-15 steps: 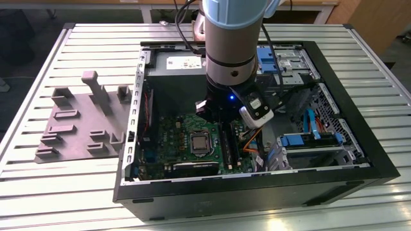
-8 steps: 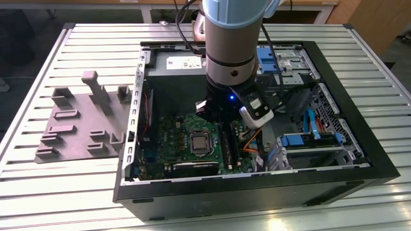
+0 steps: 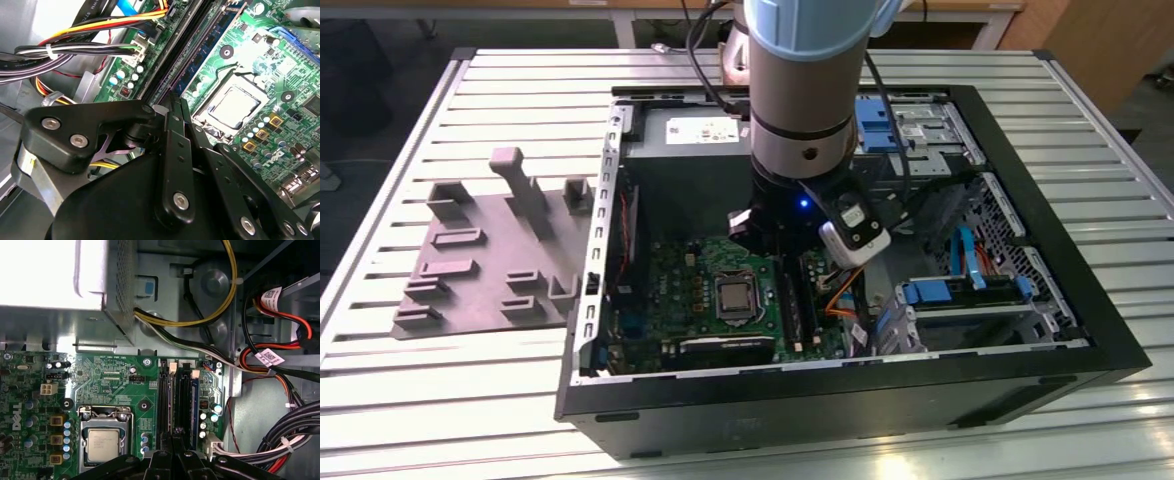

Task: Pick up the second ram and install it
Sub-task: 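Insert the second ram into the second slot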

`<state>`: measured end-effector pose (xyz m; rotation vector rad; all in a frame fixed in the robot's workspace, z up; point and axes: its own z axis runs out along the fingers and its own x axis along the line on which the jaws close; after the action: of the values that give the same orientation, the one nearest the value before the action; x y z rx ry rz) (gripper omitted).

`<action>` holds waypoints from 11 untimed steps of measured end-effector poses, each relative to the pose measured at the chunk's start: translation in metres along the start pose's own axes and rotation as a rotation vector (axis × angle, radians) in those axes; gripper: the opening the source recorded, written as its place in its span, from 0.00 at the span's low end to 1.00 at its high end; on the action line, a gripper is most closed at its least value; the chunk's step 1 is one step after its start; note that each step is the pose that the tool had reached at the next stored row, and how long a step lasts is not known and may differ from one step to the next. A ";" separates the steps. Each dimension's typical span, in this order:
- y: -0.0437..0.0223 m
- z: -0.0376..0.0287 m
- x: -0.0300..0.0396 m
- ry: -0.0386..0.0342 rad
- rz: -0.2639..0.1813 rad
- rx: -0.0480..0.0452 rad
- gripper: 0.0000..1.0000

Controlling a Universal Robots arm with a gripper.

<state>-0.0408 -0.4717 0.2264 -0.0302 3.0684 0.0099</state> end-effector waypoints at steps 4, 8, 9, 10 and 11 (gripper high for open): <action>0.0000 0.0001 0.0005 0.0000 0.002 0.0001 0.12; 0.0001 0.0004 0.0007 -0.0001 0.002 -0.0008 0.12; 0.0001 0.0005 0.0007 0.0000 0.002 -0.0008 0.12; 0.0001 0.0006 0.0007 -0.0001 0.002 -0.0009 0.12; 0.0001 0.0010 0.0007 -0.0002 0.002 -0.0012 0.12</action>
<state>-0.0415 -0.4716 0.2254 -0.0276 3.0682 0.0118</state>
